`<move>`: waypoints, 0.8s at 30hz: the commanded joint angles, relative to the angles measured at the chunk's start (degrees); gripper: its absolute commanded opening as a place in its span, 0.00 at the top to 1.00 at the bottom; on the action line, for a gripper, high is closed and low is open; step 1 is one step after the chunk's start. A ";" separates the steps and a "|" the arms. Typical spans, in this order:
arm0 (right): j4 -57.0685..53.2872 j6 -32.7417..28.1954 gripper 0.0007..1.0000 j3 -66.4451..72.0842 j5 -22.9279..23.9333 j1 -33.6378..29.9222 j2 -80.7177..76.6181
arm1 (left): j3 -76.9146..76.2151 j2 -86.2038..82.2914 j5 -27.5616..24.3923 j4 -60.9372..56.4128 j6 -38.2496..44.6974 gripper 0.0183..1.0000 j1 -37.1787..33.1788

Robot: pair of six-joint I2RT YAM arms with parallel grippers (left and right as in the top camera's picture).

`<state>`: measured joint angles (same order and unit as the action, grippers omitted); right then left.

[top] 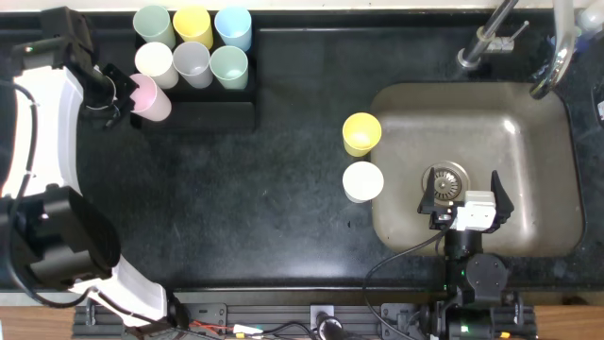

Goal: Store Cups

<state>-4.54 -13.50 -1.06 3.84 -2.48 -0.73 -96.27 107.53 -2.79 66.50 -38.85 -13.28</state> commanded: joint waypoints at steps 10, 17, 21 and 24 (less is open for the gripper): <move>0.26 0.66 0.00 0.79 0.17 0.26 0.52 | -1.64 4.81 2.01 -1.77 -0.44 0.98 -0.04; 0.26 0.66 0.00 0.79 0.17 0.26 0.52 | -1.64 6.56 2.73 -3.30 -0.44 0.98 0.22; 0.26 0.66 0.00 0.79 0.20 0.26 0.52 | -1.64 7.28 3.78 -3.89 -0.42 0.98 0.94; 0.26 0.66 0.00 0.79 0.17 0.26 0.52 | -1.62 7.41 3.93 -4.31 -0.42 0.98 1.09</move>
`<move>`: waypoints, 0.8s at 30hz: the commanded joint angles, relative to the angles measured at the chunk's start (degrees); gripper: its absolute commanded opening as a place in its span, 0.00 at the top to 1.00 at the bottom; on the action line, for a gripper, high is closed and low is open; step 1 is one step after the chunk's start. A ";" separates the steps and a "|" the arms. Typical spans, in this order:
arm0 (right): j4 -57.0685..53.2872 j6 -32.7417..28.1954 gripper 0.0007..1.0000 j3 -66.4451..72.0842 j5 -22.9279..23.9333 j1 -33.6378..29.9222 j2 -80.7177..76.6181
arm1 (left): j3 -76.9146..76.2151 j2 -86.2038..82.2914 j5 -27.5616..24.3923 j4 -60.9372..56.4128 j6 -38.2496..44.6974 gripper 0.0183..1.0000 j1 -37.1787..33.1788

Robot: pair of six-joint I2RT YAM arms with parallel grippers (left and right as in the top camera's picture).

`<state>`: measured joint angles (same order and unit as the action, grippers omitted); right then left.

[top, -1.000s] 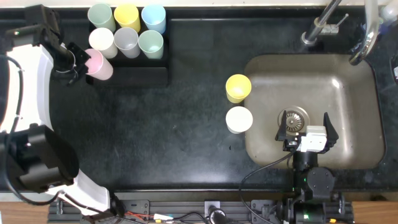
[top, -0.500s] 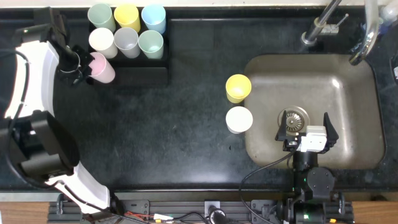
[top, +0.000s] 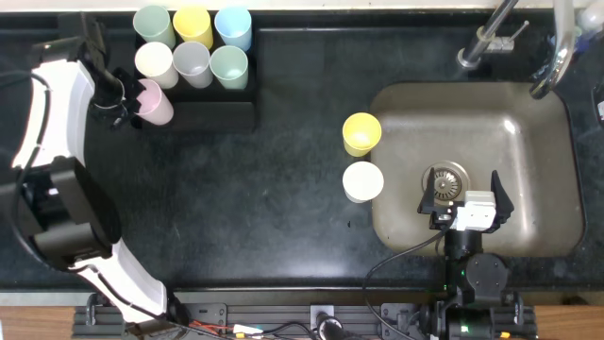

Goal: Store Cups

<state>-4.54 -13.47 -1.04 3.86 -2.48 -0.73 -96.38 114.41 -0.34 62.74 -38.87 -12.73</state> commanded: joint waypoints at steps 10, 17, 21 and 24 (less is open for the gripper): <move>0.28 0.63 0.00 0.76 0.15 0.26 0.52 | -1.51 0.35 1.53 -1.18 -0.39 0.00 0.55; 0.26 0.63 0.00 0.76 0.15 0.26 0.52 | -1.53 -8.44 1.03 0.35 -0.20 0.00 0.61; 0.26 0.63 0.00 0.76 0.15 0.26 0.52 | -1.53 -17.62 -2.14 -0.26 0.94 0.00 4.66; 0.26 0.63 0.00 0.76 0.15 0.26 0.52 | -2.25 -20.09 -0.72 -4.22 4.76 0.00 14.38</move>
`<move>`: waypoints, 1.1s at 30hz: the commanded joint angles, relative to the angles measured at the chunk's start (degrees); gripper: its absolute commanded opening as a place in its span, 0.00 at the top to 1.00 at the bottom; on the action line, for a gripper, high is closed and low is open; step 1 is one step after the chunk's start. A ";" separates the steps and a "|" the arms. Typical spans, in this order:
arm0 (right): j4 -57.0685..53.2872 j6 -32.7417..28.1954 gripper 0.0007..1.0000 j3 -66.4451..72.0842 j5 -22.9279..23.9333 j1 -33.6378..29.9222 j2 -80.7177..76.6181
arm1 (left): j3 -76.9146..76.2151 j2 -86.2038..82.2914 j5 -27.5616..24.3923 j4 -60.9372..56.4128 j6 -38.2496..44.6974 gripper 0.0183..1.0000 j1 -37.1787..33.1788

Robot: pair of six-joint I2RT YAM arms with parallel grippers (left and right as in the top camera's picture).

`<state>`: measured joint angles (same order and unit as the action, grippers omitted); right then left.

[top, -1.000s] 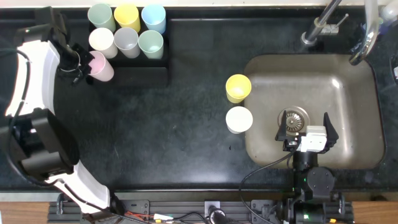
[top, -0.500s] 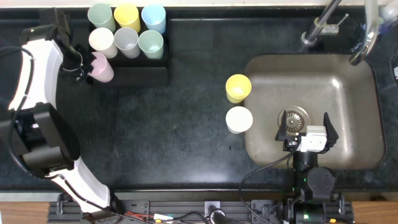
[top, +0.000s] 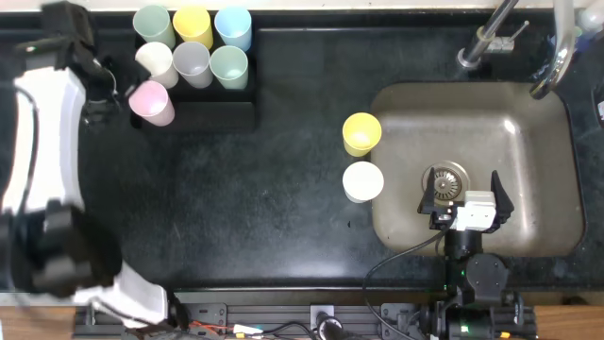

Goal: Store Cups

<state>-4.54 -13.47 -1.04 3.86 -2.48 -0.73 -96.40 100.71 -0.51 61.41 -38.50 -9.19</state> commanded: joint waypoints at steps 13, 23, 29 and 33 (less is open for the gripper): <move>0.26 0.63 0.00 0.76 0.15 0.26 0.52 | -11.89 11.52 8.11 -6.97 5.51 0.00 54.66; 0.28 0.63 0.00 0.76 0.15 0.26 0.52 | -15.43 18.23 2.73 -0.79 5.27 0.00 53.20; 0.26 0.63 0.00 0.76 0.15 0.26 0.52 | -15.43 19.47 2.49 -0.83 5.25 0.00 51.91; 0.28 0.63 0.00 0.76 0.17 0.26 0.52 | -15.43 20.46 1.42 -1.68 5.18 0.00 51.39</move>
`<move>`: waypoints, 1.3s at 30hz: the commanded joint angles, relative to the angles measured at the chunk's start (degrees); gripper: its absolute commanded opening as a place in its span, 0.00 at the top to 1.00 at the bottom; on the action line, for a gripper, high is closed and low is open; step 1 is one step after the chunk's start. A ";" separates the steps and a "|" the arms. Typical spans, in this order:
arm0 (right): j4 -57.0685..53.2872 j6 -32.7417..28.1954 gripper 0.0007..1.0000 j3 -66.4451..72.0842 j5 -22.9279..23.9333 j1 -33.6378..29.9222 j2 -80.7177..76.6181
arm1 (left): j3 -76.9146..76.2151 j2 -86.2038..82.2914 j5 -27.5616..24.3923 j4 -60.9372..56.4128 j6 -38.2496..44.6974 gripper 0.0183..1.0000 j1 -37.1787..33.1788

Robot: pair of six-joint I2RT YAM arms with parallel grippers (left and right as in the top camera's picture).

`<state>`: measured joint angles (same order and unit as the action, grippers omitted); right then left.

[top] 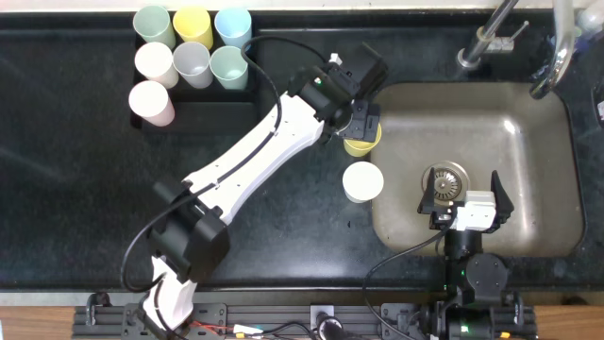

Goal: Store Cups

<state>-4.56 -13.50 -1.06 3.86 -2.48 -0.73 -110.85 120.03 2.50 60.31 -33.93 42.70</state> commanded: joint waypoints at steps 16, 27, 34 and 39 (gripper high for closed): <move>0.28 0.66 0.00 0.79 0.15 0.26 0.52 | -0.98 4.63 -4.44 0.15 -1.05 0.00 -1.40; 0.31 0.66 0.00 0.79 0.17 0.26 0.52 | -1.09 5.35 -4.94 -0.26 -2.14 0.98 -1.51; 0.28 0.66 0.00 0.79 0.15 0.26 0.52 | -2.60 -4.52 2.01 0.35 -3.91 0.98 -5.35; 0.28 0.66 0.00 0.79 0.15 0.26 0.52 | -2.58 -17.31 4.07 9.68 -6.43 0.98 -14.56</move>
<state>-4.56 -13.52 -1.04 3.88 -2.48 -0.73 -111.20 113.73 2.63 66.32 -37.39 33.93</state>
